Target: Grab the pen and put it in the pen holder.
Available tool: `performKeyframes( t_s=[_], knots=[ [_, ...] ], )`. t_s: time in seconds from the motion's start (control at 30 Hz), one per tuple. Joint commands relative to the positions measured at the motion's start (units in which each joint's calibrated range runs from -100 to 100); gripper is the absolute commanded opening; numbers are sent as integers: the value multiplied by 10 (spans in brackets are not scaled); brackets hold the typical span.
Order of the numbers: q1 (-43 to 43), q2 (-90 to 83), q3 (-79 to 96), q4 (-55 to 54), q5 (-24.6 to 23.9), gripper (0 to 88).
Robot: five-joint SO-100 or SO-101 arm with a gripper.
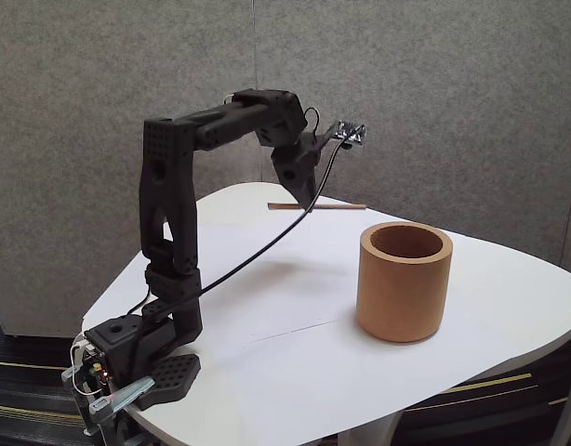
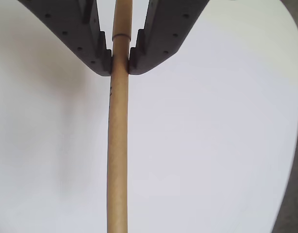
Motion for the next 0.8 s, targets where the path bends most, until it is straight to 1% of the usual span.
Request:
performKeyframes(
  t_s=[0.0, 0.03, 0.3, 0.53, 0.63, 0.77],
  knots=[
    [-3, -97, -45, 2, 4, 6],
    [-3, -114, -45, 2, 11, 6],
    [6, -270, -37, 3, 125, 6],
    [68, -363, -34, 3, 253, 6],
    [103, -379, -34, 1, 297, 6],
    [147, -385, -34, -7, 340, 6]
  ],
)
